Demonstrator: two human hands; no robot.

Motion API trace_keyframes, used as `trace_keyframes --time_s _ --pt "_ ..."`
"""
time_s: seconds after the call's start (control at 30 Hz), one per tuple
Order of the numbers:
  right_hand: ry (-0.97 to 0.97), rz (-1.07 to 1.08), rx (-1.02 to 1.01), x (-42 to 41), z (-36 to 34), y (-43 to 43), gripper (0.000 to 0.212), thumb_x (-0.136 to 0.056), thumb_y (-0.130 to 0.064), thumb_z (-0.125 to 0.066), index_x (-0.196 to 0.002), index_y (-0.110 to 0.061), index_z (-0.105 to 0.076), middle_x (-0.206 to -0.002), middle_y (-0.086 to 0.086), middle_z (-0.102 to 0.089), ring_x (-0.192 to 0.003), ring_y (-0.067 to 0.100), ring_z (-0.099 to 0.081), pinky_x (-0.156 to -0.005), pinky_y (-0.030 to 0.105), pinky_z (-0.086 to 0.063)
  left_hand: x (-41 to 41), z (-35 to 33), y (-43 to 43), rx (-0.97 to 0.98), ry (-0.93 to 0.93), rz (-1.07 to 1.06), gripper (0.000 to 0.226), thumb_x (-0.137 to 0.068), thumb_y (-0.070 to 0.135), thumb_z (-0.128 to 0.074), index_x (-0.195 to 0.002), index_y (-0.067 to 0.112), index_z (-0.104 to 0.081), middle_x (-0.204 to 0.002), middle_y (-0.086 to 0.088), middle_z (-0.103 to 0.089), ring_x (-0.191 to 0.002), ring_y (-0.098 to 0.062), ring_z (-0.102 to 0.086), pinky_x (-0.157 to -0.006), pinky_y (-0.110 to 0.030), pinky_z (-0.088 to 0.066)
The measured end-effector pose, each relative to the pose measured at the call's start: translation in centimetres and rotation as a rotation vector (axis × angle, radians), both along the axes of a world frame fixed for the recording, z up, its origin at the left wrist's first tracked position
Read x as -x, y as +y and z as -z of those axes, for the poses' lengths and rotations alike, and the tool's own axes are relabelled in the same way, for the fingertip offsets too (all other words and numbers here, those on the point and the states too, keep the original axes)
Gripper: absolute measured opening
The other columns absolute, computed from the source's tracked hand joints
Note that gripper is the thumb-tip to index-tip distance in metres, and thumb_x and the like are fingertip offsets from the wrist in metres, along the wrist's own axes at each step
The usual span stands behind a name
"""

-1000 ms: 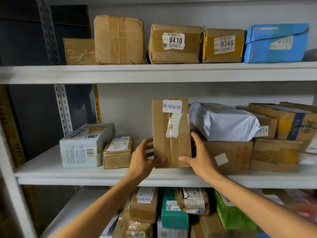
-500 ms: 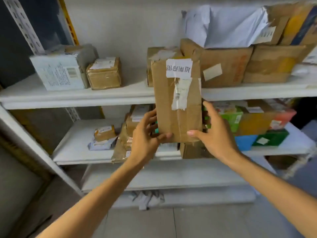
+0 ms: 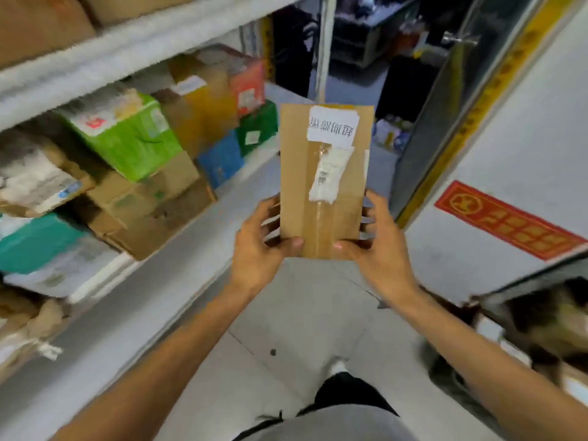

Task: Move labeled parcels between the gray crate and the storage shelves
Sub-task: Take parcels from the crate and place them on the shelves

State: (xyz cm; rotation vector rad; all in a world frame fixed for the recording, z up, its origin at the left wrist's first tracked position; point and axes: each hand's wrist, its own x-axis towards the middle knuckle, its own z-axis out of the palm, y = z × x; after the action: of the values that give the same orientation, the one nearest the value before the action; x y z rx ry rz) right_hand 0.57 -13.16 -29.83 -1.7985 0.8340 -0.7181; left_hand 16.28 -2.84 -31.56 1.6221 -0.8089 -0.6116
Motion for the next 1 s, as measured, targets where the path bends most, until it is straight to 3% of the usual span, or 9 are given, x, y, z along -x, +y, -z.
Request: trace_keyframes --time_s 0.1,0.27,0.33,0.4,0.53,0.6,0.7,0.83,1.0 --pt "0.042 0.242 -0.030 6.2 1.1 -2.7 0.075 -0.080 0.001 -0.074 -0.134 -0.033 -0.035 -0.116 -0.007 -0.056 -0.093 -0.001 -0.057 -0.061 0.002 -0.045 4.7 1.6 -6.2 -0.025 0.055 0.192 0.068 -0.071 -0.004 -0.081 -0.128 0.020 -0.054 -0.108 0.020 -0.063 -0.099 0.004 -0.063 -0.081 -0.020 -0.055" --pt "0.115 0.572 -0.083 16.8 3.6 -5.1 0.083 -0.076 0.000 -0.078 -0.142 -0.023 -0.033 -0.118 -0.005 -0.057 -0.097 0.010 -0.062 -0.065 0.007 -0.050 13.8 4.1 -14.3 -0.117 0.058 0.523 0.068 -0.072 -0.003 -0.078 -0.131 0.018 -0.052 -0.116 0.008 -0.064 -0.107 -0.010 -0.064 -0.088 -0.028 -0.055" --pt "0.123 0.687 -0.097 20.5 4.9 -5.3 0.084 -0.075 -0.002 -0.079 -0.143 -0.023 -0.033 -0.122 -0.001 -0.057 -0.097 0.011 -0.062 -0.066 0.007 -0.050 17.5 5.1 -17.0 -0.129 0.039 0.653 0.067 -0.071 -0.004 -0.079 -0.129 0.017 -0.054 -0.112 0.012 -0.064 -0.102 -0.003 -0.065 -0.085 -0.024 -0.055" --pt "0.128 0.825 -0.136 23.6 6.1 -4.9 0.085 -0.074 -0.001 -0.079 -0.142 -0.023 -0.034 -0.123 -0.002 -0.057 -0.096 0.010 -0.060 -0.066 0.005 -0.048 21.3 6.2 -19.1 -0.174 0.031 0.789 0.067 -0.072 -0.004 -0.079 -0.130 0.018 -0.053 -0.110 0.017 -0.063 -0.096 0.005 -0.064 -0.082 -0.019 -0.055" --pt "0.108 1.061 -0.176 29.0 8.3 -3.8 0.082 -0.071 0.002 -0.078 -0.137 -0.026 -0.037 -0.114 -0.013 -0.054 -0.106 0.017 -0.057 -0.071 0.010 -0.050 28.2 9.3 -22.2 -0.245 0.003 1.026 0.066 -0.073 -0.003 -0.079 -0.129 0.018 -0.053 -0.116 0.005 -0.065 -0.107 -0.014 -0.064 -0.090 -0.035 -0.056" --pt "0.096 1.160 -0.209 30.9 9.3 -3.3 0.080 -0.071 0.004 -0.078 -0.134 -0.025 -0.039 -0.111 -0.020 -0.052 -0.104 0.015 -0.056 -0.068 0.008 -0.049 31.0 10.5 -23.1 -0.281 -0.007 1.125 0.065 -0.073 -0.003 -0.079 -0.129 0.018 -0.053 -0.116 0.002 -0.065 -0.108 -0.016 -0.064 -0.091 -0.032 -0.055" --pt "0.085 1.314 -0.277 32.5 10.7 -2.9 0.080 -0.071 0.004 -0.077 -0.134 -0.025 -0.039 -0.114 -0.015 -0.054 -0.098 0.010 -0.055 -0.067 0.007 -0.048 34.0 12.1 -25.0 -0.356 -0.038 1.281 0.066 -0.073 -0.003 -0.079 -0.131 0.015 -0.053 -0.121 -0.002 -0.065 -0.110 -0.018 -0.064 -0.094 -0.035 -0.054" --pt "0.057 1.491 -0.332 33.1 12.2 -3.8 0.076 -0.073 0.001 -0.077 -0.127 -0.033 -0.037 -0.105 -0.025 -0.051 -0.093 0.000 -0.055 -0.063 0.003 -0.046 37.4 13.2 -28.4 -0.399 -0.061 1.483 0.069 -0.075 -0.004 -0.077 -0.133 0.022 -0.051 -0.120 0.007 -0.062 -0.111 -0.014 -0.061 -0.094 -0.034 -0.052" --pt "0.047 1.662 -0.396 33.6 13.8 -6.8 0.075 -0.074 -0.001 -0.078 -0.134 -0.021 -0.038 -0.112 -0.007 -0.053 -0.100 0.015 -0.055 -0.061 0.000 -0.044 40.3 14.6 -32.7 -0.459 -0.091 1.650 0.060 -0.078 -0.007 -0.072 -0.117 0.034 -0.050 -0.102 0.025 -0.059 -0.092 0.009 -0.060 -0.081 -0.020 -0.051"
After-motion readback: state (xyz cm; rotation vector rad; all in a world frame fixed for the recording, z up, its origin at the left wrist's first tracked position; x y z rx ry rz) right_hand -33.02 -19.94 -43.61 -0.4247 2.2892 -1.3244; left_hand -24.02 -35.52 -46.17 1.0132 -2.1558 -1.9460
